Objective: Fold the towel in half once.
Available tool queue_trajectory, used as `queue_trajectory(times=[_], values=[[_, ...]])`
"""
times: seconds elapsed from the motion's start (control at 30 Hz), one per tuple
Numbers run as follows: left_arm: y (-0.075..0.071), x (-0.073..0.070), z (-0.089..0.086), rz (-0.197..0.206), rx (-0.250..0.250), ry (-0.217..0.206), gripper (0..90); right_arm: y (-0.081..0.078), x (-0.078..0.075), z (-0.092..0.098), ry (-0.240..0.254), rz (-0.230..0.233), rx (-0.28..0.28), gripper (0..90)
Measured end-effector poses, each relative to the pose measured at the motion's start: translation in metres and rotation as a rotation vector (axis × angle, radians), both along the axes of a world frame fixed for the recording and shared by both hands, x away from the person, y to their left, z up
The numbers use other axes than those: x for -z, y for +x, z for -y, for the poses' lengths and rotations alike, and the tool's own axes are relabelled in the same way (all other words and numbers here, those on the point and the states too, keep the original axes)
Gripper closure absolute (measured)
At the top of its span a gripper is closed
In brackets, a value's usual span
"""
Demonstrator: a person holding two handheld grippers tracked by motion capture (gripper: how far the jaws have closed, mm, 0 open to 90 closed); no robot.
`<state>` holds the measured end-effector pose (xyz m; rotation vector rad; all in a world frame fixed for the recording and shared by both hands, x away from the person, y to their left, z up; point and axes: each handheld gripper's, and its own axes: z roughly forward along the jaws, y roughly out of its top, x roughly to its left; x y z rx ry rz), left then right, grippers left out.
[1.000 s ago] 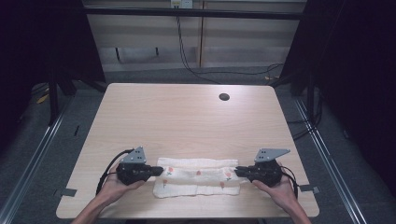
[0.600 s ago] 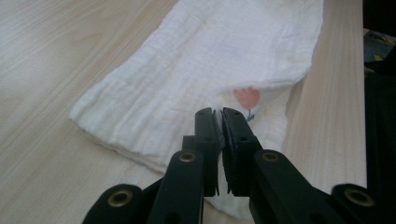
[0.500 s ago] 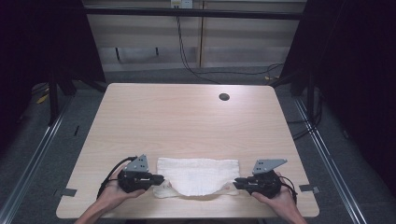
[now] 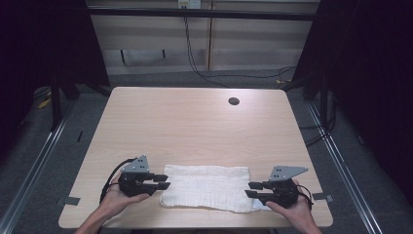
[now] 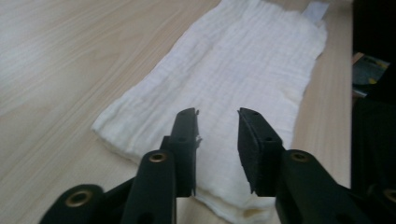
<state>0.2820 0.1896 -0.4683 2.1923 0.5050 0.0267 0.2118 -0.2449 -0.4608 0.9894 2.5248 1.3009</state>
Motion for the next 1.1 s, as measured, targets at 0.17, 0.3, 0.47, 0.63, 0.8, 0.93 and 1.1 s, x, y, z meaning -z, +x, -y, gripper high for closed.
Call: queue_trajectory(times=[0.17, 0.3, 0.47, 0.63, 0.8, 0.93, 1.1], values=[[0.007, 0.013, 0.015, -0.014, 0.010, 0.077, 61.7, 0.007, 0.006, -0.012, -0.025, -0.019, -0.003, 62.3], [0.013, 0.014, 0.020, -0.008, -0.007, 0.088, 58.3, 0.013, 0.016, -0.035, -0.068, -0.043, -0.053, 57.7], [0.022, 0.021, 0.026, 0.004, -0.008, 0.124, 64.0, 0.019, 0.025, -0.053, -0.111, -0.050, -0.073, 54.4], [0.020, 0.026, 0.030, 0.029, 0.003, 0.156, 67.5, 0.015, 0.032, -0.061, -0.195, -0.003, -0.089, 56.5], [0.018, 0.027, 0.033, 0.033, -0.008, 0.141, 66.7, 0.013, 0.034, -0.062, -0.197, 0.012, -0.074, 61.8], [0.025, 0.029, 0.041, 0.001, 0.003, 0.106, 77.5, 0.018, 0.033, -0.057, -0.196, 0.001, -0.064, 78.6], [0.027, 0.028, 0.048, 0.012, 0.011, 0.121, 85.7, 0.023, 0.033, -0.045, -0.196, -0.015, -0.042, 83.7]])
